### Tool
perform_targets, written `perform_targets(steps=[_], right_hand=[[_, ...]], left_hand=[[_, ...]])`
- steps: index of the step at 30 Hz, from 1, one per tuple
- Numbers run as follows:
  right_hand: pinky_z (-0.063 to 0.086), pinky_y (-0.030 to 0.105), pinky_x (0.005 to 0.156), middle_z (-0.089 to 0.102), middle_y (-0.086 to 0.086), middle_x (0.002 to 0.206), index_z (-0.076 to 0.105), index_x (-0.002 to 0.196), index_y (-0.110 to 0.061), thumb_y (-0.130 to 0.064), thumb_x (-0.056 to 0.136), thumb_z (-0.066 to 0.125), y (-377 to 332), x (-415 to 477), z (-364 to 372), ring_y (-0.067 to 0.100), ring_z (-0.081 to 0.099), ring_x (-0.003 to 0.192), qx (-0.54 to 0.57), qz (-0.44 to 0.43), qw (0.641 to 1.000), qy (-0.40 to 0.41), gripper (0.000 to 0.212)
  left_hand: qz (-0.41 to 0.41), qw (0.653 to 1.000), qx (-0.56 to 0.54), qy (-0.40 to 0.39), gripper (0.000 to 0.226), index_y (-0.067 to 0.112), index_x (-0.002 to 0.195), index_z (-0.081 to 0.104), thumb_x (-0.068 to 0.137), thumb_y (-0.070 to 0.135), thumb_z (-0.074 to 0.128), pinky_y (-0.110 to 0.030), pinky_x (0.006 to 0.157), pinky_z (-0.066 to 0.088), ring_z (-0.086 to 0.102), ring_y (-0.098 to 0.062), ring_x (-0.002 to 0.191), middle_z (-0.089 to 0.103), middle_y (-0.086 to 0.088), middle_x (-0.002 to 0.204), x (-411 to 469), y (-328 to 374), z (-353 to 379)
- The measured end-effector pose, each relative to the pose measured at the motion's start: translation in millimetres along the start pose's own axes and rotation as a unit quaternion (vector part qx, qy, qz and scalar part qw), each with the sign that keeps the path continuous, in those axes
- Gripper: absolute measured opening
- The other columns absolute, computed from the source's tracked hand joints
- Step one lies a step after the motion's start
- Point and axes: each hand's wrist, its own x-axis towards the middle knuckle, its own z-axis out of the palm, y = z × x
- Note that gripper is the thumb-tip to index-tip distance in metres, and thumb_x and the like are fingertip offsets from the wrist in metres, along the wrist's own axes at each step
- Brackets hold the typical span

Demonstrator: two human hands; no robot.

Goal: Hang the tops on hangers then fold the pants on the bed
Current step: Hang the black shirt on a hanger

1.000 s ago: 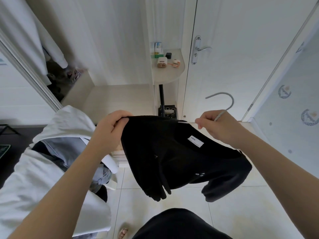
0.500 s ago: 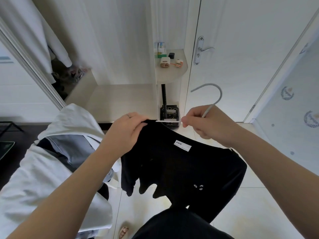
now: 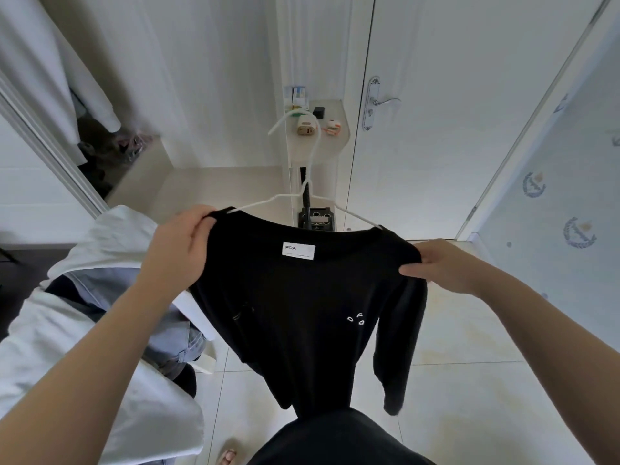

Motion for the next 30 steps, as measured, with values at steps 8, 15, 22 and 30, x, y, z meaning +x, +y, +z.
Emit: perform_targets(steps=[8,15,22,30], right_hand=[[0.042,0.017,0.056,0.064,-0.006,0.062,0.069,0.070,-0.020,-0.027,0.085,0.076,6,6,-3,0.002,0.054,0.055,0.047,0.015,0.982,0.182,0.018],[0.045,0.022,0.066,0.073,-0.004,0.074,0.076,0.079,-0.024,-0.024,0.086,0.075,-15,5,-15,0.002,0.063,0.065,0.086,-0.017,0.972,0.219,0.008],[0.045,0.022,0.064,0.070,0.005,0.076,0.071,0.077,-0.024,-0.020,0.090,0.072,-40,7,-16,0.009,0.059,0.066,0.101,-0.091,0.951,0.278,0.014],[0.048,0.026,0.097,0.063,-0.016,0.115,0.070,0.081,-0.020,-0.010,0.088,0.075,-45,-6,-12,0.006,0.061,0.112,0.041,-0.163,0.960,0.224,0.014]], left_hand=[[0.017,0.999,0.022,-0.033,0.021,0.005,0.113,0.070,0.101,0.005,0.053,-0.038,0.084,0.048,0.066,-0.032,0.090,0.072,-0.004,0.096,-2,-14,0],[0.007,0.999,0.023,-0.027,0.024,0.008,0.117,0.071,0.101,0.001,0.055,-0.039,0.086,0.048,0.065,-0.031,0.092,0.072,-0.001,0.096,0,-18,-7],[0.037,0.997,0.063,-0.038,0.021,0.004,0.113,0.071,0.098,-0.001,0.057,-0.028,0.085,0.041,0.064,-0.035,0.094,0.073,-0.010,0.099,8,-20,-14],[-0.033,0.997,-0.032,0.057,0.026,0.014,0.115,0.068,0.100,0.017,0.047,-0.032,0.085,0.042,0.060,-0.021,0.095,0.069,0.001,0.101,-1,-16,-4]])
